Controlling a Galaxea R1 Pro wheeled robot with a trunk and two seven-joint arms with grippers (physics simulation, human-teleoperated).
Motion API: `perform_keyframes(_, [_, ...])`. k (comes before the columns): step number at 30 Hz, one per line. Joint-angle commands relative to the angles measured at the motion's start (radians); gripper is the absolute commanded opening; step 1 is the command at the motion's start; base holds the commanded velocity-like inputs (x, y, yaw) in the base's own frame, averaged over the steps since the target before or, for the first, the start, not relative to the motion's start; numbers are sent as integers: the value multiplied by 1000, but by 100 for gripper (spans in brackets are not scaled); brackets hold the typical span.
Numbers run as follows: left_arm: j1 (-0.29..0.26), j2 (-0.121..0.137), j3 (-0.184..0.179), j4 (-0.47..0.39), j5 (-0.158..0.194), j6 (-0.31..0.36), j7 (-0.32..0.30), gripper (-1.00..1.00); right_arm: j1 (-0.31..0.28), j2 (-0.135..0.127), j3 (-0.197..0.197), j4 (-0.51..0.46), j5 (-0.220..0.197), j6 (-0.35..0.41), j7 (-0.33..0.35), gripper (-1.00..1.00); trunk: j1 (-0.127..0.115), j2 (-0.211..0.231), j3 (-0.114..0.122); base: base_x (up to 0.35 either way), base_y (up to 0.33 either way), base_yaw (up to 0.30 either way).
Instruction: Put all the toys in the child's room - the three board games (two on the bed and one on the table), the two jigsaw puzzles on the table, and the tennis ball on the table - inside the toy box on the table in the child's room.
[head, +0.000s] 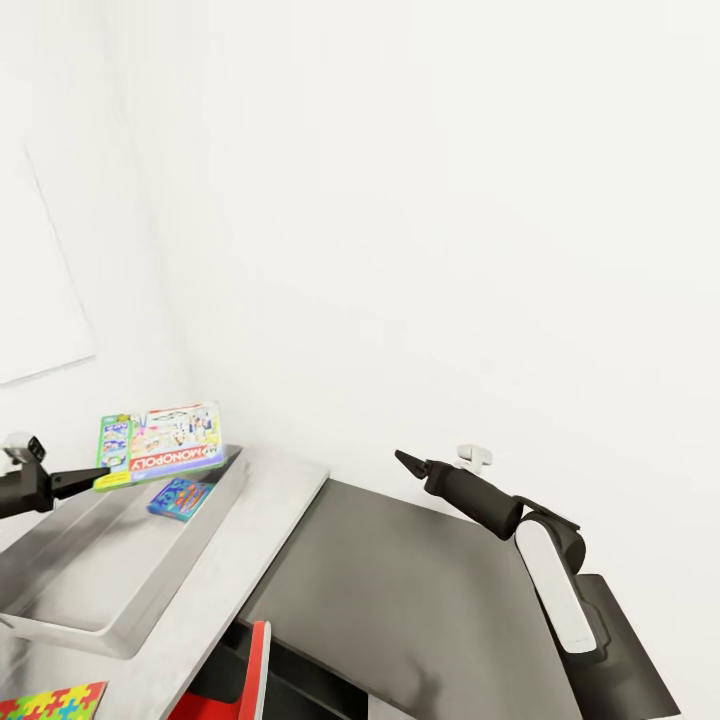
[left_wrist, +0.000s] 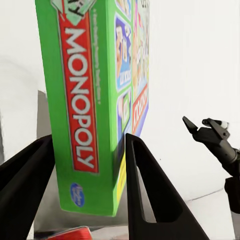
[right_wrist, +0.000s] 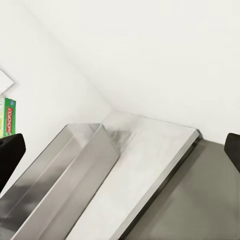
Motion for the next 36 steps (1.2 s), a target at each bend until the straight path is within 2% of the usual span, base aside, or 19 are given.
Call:
perform_keyframes(1, [-1,5,1,0,-6,10,-3,-100,-1,0,-1,-1,0,4,3,100,0,-1,-1,0,0,0])
perform_keyframes(4, [-1,19,2,0,-27,-6,7,-100,-1,-1,-3,-1,1,5,5,100,0,-1,-1,0,0,0])
perform_keyframes(7, [-5,30,6,1,-72,-30,34,-100,-1,-2,-4,-1,1,6,7,100,0,-1,-1,0,0,0])
perform_keyframes(13, [-14,51,9,5,-169,-42,175,-100,-1,-2,-5,-1,0,7,8,100,0,-1,-1,0,0,0])
perform_keyframes(21, [-17,87,8,6,-225,-47,288,-100,-1,-3,-6,-1,-3,8,8,100,0,-1,-1,0,0,0])
perform_keyframes(27, [-17,123,8,0,-235,-50,304,-100,-1,-3,-7,-1,-3,8,8,100,0,-1,-1,0,0,0])
perform_keyframes(31, [-17,133,5,-17,-240,-50,315,-100,-1,-3,-7,-1,-3,8,9,100,0,-1,-1,0,0,0])
perform_keyframes(36, [-17,125,2,-54,-301,-50,368,-100,-1,-3,-7,-1,-3,8,8,100,0,-1,-1,0,0,0])
